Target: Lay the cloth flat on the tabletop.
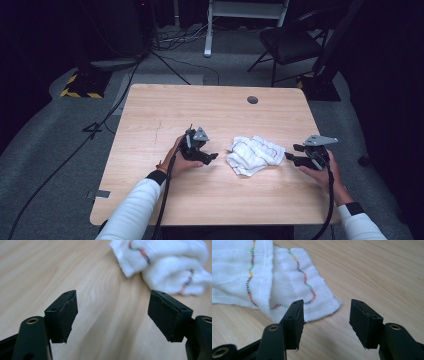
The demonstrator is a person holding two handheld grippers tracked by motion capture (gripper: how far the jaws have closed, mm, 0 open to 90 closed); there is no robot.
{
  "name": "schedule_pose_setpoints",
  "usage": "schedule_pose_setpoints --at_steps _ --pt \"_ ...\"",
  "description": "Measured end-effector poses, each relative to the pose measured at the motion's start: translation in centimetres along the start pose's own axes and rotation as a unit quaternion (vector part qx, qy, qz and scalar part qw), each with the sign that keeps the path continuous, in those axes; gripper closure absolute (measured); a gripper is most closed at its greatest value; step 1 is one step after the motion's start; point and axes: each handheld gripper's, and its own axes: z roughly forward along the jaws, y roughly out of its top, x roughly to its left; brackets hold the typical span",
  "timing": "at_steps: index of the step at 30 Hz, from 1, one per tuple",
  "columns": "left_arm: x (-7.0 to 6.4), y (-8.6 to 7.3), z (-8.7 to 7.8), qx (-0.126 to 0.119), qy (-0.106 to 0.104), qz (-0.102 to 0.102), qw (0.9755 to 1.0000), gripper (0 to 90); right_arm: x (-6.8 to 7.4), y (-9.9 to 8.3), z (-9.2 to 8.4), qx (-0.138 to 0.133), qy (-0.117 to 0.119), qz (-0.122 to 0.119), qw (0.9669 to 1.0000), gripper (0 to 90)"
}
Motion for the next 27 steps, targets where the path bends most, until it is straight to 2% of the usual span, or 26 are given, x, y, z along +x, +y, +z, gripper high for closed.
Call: schedule_pose_setpoints --at_steps 2,3,4,5,10,13,15,20,21,26,27 --pt "0.4 0.9 0.7 -0.011 -0.002 0.001 0.9999 25.2 0.0 0.5 0.9 0.009 -0.003 -0.001 1.0 45.7" --pt "0.6 1.3 1.0 -0.016 -0.002 -0.006 0.9999 26.3 0.0 0.6 1.3 0.013 -0.003 0.002 0.9999 45.7" --pt "0.6 1.3 1.0 -0.016 -0.002 -0.006 0.9999 27.3 0.0 0.6 1.3 0.013 -0.003 0.002 0.9999 45.7" --pt "1.1 2.1 1.5 -0.03 -0.005 -0.013 0.9994 27.8 -0.1 0.9 2.0 0.014 -0.007 -0.001 0.9999 46.0" --pt "1.8 3.8 3.5 -0.033 -0.007 -0.012 0.9994 29.7 -0.3 1.0 3.5 0.03 -0.006 0.006 0.9995 45.7" --pt "1.9 4.3 4.5 -0.021 -0.007 -0.006 0.9997 29.5 -0.4 0.9 3.9 0.032 -0.008 0.01 0.9994 45.1" --pt "1.6 5.0 5.9 -0.009 -0.007 0.006 0.9999 29.1 -0.4 0.7 4.5 0.038 -0.004 0.013 0.9992 45.0" --pt "1.2 5.8 7.8 -0.003 -0.025 0.0 0.9997 28.8 -0.6 0.4 4.6 0.035 0.007 0.026 0.999 47.3" --pt "1.1 5.9 8.2 0.004 -0.019 0.005 0.9998 28.6 -0.6 0.3 4.6 0.033 0.009 0.027 0.999 48.9" --pt "1.2 5.9 9.1 0.007 -0.027 -0.003 0.9996 32.9 -0.6 0.2 4.5 0.029 0.021 0.033 0.9988 54.4" --pt "1.3 5.8 9.3 0.013 -0.034 -0.003 0.9993 39.1 -0.5 0.1 4.5 0.026 0.027 0.03 0.9988 59.2"
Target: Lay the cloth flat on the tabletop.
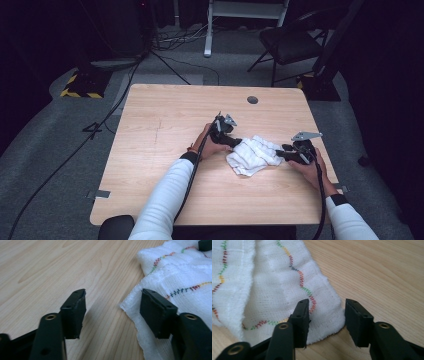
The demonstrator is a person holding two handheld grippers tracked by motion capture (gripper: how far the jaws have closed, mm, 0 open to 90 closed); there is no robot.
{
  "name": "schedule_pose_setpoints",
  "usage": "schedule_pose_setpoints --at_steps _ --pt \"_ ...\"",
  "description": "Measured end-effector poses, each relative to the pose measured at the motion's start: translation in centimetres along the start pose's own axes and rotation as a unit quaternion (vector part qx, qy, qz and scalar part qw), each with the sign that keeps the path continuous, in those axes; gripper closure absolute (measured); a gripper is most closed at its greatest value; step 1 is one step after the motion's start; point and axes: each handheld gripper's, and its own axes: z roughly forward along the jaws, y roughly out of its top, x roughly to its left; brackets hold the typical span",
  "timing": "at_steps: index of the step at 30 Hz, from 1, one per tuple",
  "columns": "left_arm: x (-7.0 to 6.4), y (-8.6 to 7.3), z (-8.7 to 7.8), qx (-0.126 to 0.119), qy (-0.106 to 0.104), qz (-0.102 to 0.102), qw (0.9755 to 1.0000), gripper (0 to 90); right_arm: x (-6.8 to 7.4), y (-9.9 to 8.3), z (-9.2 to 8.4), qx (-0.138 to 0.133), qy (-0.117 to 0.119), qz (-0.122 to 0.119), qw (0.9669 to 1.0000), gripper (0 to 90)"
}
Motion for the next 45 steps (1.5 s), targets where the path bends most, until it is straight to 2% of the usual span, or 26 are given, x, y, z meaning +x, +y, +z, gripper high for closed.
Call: schedule_pose_setpoints --at_steps 1,2,3,5,7,9,12,17,20,22,27,28,30,31,34,35,36,37,38,39,41,42,43,44,45 --pt "0.1 -0.1 0.1 0.0 -0.01 0.004 0.9999 43.1 0.1 0.0 0.0 0.001 0.0 -0.002 1.0 62.0" --pt "0.1 -0.1 0.1 0.0 -0.01 0.004 0.9999 51.1 0.1 0.0 0.0 0.001 0.0 -0.002 1.0 62.0" --pt "0.1 -0.1 0.1 0.002 -0.023 0.009 0.9997 56.7 0.3 0.1 0.0 0.003 0.005 -0.011 0.9999 68.8" --pt "0.0 -0.2 0.2 0.001 -0.039 0.02 0.999 68.6 0.5 0.2 -0.1 0.004 0.009 -0.02 0.9997 75.0" --pt "-0.1 -0.3 0.1 0.001 -0.045 0.028 0.9986 79.0 0.6 0.2 -0.1 0.006 0.012 -0.027 0.9996 79.3" --pt "-0.1 -0.3 -0.2 -0.003 -0.041 0.03 0.9987 86.3 0.8 0.3 -0.1 0.008 0.003 -0.037 0.9993 83.6" --pt "0.2 -0.3 -1.4 -0.017 -0.03 0.033 0.9988 88.0 0.9 0.4 -0.7 0.001 -0.01 -0.044 0.999 84.9" --pt "0.5 -0.2 -4.2 -0.043 -0.024 0.039 0.998 88.6 0.9 1.0 -2.4 -0.036 -0.024 -0.048 0.9979 85.5" --pt "0.6 0.1 -5.8 -0.052 -0.017 0.044 0.9975 88.7 1.0 1.5 -3.2 -0.047 -0.031 -0.05 0.9971 85.7" --pt "0.5 0.2 -6.9 -0.062 -0.014 0.048 0.9968 88.7 1.0 1.8 -3.9 -0.058 -0.035 -0.05 0.9965 85.7" --pt "0.1 0.7 -10.6 -0.087 -0.001 0.068 0.9938 88.8 1.4 2.8 -5.4 -0.079 -0.042 -0.055 0.9945 85.9" --pt "0.1 0.7 -10.6 -0.087 -0.001 0.068 0.9938 88.8 1.4 2.8 -5.4 -0.079 -0.042 -0.055 0.9945 85.9" --pt "0.0 1.2 -12.3 -0.093 0.009 0.079 0.9925 88.8 1.5 3.8 -6.3 -0.098 -0.046 -0.052 0.9928 86.0" --pt "0.1 1.6 -13.7 -0.099 0.02 0.085 0.9912 88.9 1.6 4.7 -6.8 -0.111 -0.048 -0.048 0.9915 86.1" --pt "0.2 2.1 -15.2 -0.111 0.033 0.088 0.9894 88.9 1.7 5.9 -7.5 -0.127 -0.051 -0.047 0.9894 86.2" --pt "0.4 2.6 -16.8 -0.123 0.049 0.086 0.9875 88.9 1.9 7.3 -8.2 -0.141 -0.056 -0.049 0.9873 86.2" --pt "0.4 2.6 -16.8 -0.123 0.049 0.086 0.9875 88.9 1.9 8.1 -8.6 -0.146 -0.06 -0.052 0.9861 86.3" --pt "0.5 2.8 -17.6 -0.128 0.056 0.088 0.9863 88.9 1.9 8.1 -8.6 -0.146 -0.06 -0.052 0.9861 86.3" --pt "0.6 3.1 -18.4 -0.134 0.061 0.088 0.9851 88.9 2.1 8.8 -8.9 -0.152 -0.065 -0.056 0.9846 86.3" --pt "0.6 3.5 -20.0 -0.146 0.075 0.092 0.9822 88.9 2.3 10.3 -9.7 -0.163 -0.071 -0.06 0.9822 86.3" --pt "0.6 3.9 -21.6 -0.158 0.087 0.095 0.979 88.9 2.8 11.6 -10.5 -0.175 -0.076 -0.066 0.9793 86.4" --pt "0.6 3.9 -21.6 -0.158 0.087 0.095 0.979 88.9 2.8 11.6 -10.5 -0.175 -0.076 -0.066 0.9793 86.4" --pt "0.4 4.3 -22.9 -0.167 0.096 0.099 0.9762 88.9 3.4 12.8 -11.3 -0.186 -0.082 -0.074 0.9762 86.4" --pt "0.3 4.5 -23.9 -0.177 0.101 0.102 0.9738 89.0 3.6 13.2 -11.6 -0.192 -0.083 -0.076 0.9749 86.4" --pt "0.3 4.5 -23.9 -0.177 0.101 0.102 0.9738 89.0 3.9 13.8 -12.1 -0.2 -0.085 -0.08 0.9729 86.4"
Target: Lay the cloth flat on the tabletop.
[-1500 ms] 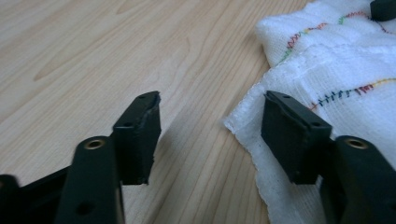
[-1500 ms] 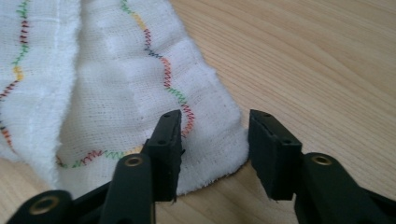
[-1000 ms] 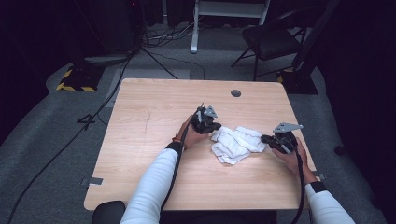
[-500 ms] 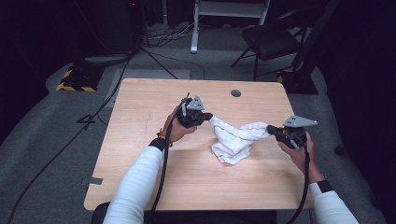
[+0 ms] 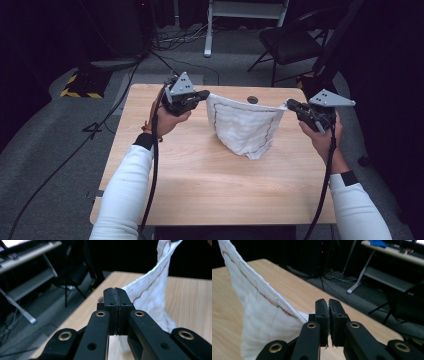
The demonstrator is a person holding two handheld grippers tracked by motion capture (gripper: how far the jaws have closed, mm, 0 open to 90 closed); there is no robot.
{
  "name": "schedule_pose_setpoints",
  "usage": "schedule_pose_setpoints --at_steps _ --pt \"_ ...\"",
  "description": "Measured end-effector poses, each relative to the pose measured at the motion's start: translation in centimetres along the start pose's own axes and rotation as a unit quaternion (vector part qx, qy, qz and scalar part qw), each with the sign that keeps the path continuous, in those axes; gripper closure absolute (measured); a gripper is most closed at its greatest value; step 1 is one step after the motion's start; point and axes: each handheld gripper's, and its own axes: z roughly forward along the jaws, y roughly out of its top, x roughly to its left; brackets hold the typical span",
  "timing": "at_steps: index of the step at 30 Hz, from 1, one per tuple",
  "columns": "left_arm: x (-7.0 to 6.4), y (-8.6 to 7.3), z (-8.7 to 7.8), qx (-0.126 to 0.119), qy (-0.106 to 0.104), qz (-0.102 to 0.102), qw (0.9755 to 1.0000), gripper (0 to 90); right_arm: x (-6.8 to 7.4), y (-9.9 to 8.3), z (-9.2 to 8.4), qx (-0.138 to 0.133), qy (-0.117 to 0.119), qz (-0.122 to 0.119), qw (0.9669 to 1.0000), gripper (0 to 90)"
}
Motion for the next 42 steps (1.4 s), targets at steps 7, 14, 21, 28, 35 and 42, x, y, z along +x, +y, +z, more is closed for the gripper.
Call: schedule_pose_setpoints --at_steps 7,14,21,28,35,42 --pt "-0.4 1.2 -2.7 -0.018 0.01 0.018 0.9996 89.0 0.6 2.3 -0.9 -0.021 -0.007 -0.017 0.9996 86.4" --pt "-0.5 -0.5 -2.5 -0.006 0.009 0.005 0.9999 89.0 1.1 1.4 0.0 -0.01 0.004 -0.017 0.9998 86.5" --pt "-3.5 -3.8 -2.9 0.012 -0.036 0.019 0.9991 88.9 2.2 -2.0 -0.1 0.026 0.042 -0.016 0.9987 86.5" --pt "-8.8 -8.0 -3.1 0.04 -0.122 0.011 0.9916 88.9 4.2 -7.0 -2.4 0.07 0.083 -0.013 0.994 86.5" --pt "-12.9 -10.2 -1.8 0.062 -0.194 0.0 0.9789 88.9 5.2 -11.7 -3.9 0.119 0.1 0.01 0.9879 86.4" --pt "-16.1 -12.9 -0.5 0.113 -0.249 -0.007 0.9617 88.9 6.2 -15.7 -5.9 0.158 0.128 0.029 0.9787 86.5"
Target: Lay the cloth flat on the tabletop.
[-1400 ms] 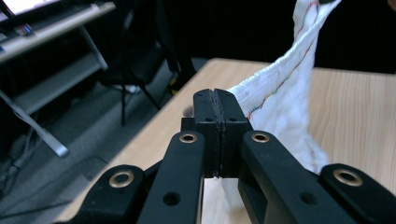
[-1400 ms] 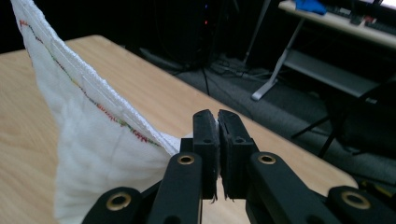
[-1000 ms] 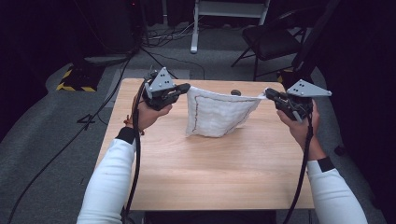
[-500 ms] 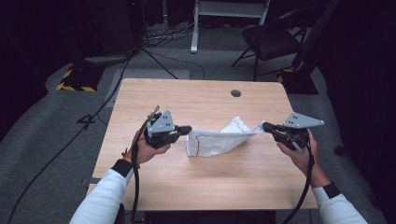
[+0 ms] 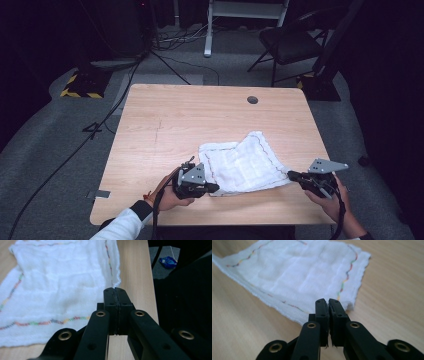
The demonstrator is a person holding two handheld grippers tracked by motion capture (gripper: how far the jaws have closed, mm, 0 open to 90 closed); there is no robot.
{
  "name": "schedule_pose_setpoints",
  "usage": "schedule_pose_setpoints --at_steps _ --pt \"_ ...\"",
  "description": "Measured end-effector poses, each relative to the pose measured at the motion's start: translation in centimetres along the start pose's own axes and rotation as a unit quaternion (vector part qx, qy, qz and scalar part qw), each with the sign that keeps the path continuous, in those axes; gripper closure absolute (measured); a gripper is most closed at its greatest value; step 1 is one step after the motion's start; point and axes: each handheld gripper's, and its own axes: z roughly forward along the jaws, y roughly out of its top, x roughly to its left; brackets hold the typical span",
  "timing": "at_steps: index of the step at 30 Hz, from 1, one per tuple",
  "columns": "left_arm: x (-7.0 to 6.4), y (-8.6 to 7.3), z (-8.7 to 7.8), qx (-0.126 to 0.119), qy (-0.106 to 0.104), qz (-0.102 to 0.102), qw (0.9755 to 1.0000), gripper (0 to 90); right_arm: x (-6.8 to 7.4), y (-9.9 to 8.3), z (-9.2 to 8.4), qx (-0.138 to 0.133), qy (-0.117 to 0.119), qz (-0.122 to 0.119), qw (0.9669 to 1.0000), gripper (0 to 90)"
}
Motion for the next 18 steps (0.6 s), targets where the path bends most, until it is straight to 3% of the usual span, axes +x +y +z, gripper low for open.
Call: schedule_pose_setpoints --at_steps 2,3,5,7,9,10,11,12,14,15,16,17,18 --pt "-0.1 -0.3 0.0 0.003 -0.002 -0.003 1.0 88.9 0.1 -0.5 -0.1 0.003 0.005 0.004 1.0 86.5" --pt "-0.4 -0.9 0.1 0.013 0.0 -0.008 0.9999 89.9 0.5 -1.5 -0.3 0.012 0.018 0.012 0.9997 86.5" --pt "-0.7 -1.6 0.1 0.03 0.008 -0.006 0.9995 90.0 1.0 -2.3 -0.4 0.034 0.018 0.006 0.9993 86.3" --pt "-0.9 -2.2 0.2 0.036 0.01 -0.019 0.9991 89.3 1.4 -3.0 -0.2 0.054 0.029 0.009 0.9981 85.3" --pt "-1.0 -2.6 0.2 0.044 0.019 -0.022 0.9986 81.7 1.8 -3.3 0.0 0.065 0.03 0.005 0.9974 77.0" --pt "-0.9 -2.6 0.0 0.041 0.026 -0.024 0.9985 79.0 1.8 -3.3 0.0 0.065 0.026 0.004 0.9975 70.8" --pt "-0.9 -2.6 0.0 0.041 0.026 -0.024 0.9985 77.0 1.8 -3.3 0.0 0.065 0.026 0.004 0.9975 70.8" --pt "-0.4 -2.5 -0.3 0.03 0.053 -0.04 0.9974 71.9 1.7 -3.0 -0.2 0.053 0.019 0.008 0.9984 64.7" --pt "0.7 -2.3 -0.7 0.018 0.076 -0.049 0.9958 67.3 1.3 -2.4 -0.4 0.039 0.015 0.017 0.999 56.0" --pt "0.7 -2.3 -0.7 0.018 0.076 -0.049 0.9958 64.5 1.3 -2.4 -0.4 0.039 0.015 0.017 0.999 56.0" --pt "2.0 -2.1 -0.9 0.009 0.117 -0.07 0.9906 60.0 0.7 -1.6 -0.3 0.026 0.002 0.019 0.9995 52.4" --pt "2.0 -2.1 -0.9 0.009 0.117 -0.07 0.9906 57.5 0.3 -1.0 -0.1 0.019 -0.006 0.018 0.9996 50.7" --pt "3.7 -1.7 -0.9 0.0 0.145 -0.086 0.9857 55.7 -0.1 -0.4 0.2 0.012 -0.016 0.014 0.9997 49.2"
